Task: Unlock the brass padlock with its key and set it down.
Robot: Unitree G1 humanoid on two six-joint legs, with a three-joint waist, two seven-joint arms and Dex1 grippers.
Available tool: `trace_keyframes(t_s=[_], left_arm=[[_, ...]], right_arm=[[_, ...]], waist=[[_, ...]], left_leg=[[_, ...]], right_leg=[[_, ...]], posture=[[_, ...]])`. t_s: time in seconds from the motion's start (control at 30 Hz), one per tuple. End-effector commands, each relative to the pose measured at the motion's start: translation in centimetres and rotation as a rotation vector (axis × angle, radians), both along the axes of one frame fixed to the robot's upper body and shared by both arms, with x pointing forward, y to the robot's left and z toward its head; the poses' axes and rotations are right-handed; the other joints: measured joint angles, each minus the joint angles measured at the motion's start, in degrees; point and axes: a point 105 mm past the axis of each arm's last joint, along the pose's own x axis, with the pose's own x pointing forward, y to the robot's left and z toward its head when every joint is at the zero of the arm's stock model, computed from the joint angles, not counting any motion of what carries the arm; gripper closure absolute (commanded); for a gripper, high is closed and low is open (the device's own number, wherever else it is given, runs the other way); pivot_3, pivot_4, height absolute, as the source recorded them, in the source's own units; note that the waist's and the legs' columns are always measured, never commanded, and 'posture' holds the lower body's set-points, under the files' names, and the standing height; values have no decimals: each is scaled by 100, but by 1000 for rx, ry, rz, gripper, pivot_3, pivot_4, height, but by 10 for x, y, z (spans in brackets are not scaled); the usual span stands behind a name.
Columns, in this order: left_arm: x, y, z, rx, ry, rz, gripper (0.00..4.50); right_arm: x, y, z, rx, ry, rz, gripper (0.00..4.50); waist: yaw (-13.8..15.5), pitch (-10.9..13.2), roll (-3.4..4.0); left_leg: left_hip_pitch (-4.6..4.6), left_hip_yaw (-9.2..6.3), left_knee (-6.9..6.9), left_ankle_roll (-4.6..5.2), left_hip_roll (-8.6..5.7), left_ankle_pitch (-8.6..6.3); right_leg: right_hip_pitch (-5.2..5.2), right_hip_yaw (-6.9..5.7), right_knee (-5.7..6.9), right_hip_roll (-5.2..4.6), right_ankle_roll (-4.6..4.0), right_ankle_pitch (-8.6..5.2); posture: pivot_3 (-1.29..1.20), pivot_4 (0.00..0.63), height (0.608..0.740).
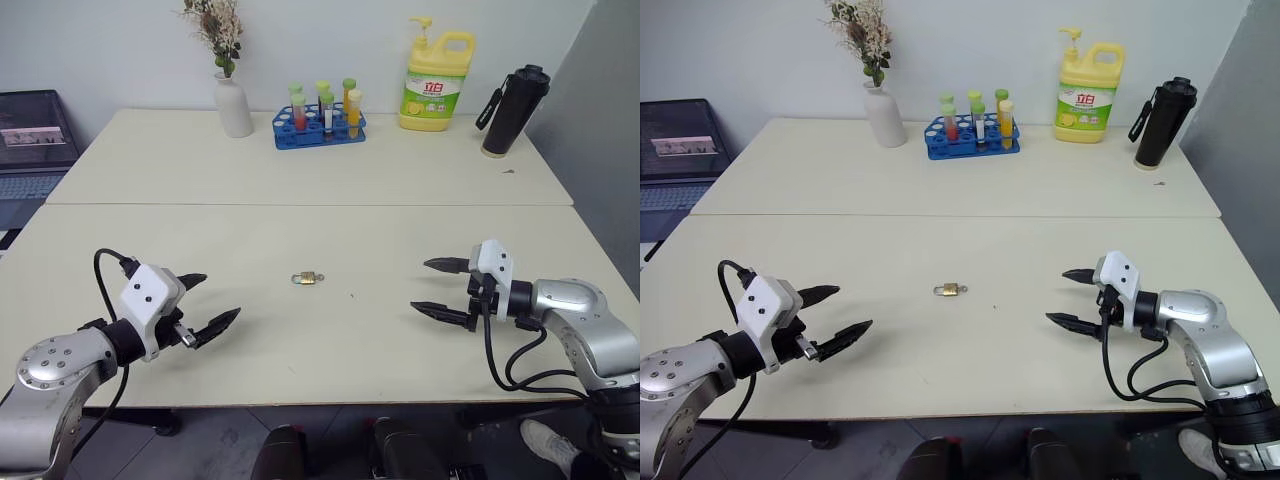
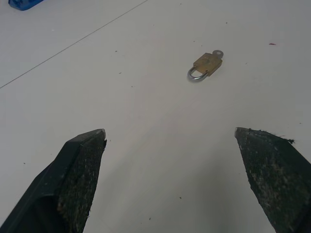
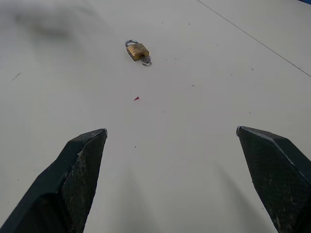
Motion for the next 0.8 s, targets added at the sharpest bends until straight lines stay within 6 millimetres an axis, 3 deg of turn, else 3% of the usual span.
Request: trace_keyframes(t_s=[0.03, 0.33, 0.47, 0.67, 0.8], left_arm=[[-4, -6, 12, 13, -51, -42, 39], [-1, -3, 21, 36, -167, -17, 39], [-3, -3, 14, 48, -123, -26, 39], [1, 3, 21, 13, -144, -55, 39], [3, -8, 20, 4, -119, -124, 39]], right_arm=[[2, 0, 8, 1, -45, 4, 0], [4, 1, 8, -3, -51, 6, 0], [5, 2, 8, -2, -53, 7, 0], [4, 8, 13, 21, -37, 23, 0], [0, 13, 14, 28, -3, 38, 0]], waist=[[0, 0, 0], [3, 0, 0], [2, 0, 0], [1, 0, 0], [3, 0, 0]], left_leg=[[0, 0, 0, 0, 0, 0], [0, 1, 1, 0, 0, 0], [0, 0, 0, 0, 0, 0], [0, -2, 0, 0, 1, 0], [-2, 0, 2, 0, 0, 0]], right_leg=[[0, 0, 0, 0, 0, 0], [0, 1, 0, 0, 0, 0], [0, 0, 1, 0, 0, 0], [0, -3, 1, 1, 0, 0], [0, -1, 1, 1, 0, 0]], posture=[[0, 150, 740], [0, 150, 740], [0, 150, 740], [0, 150, 740], [0, 150, 740]])
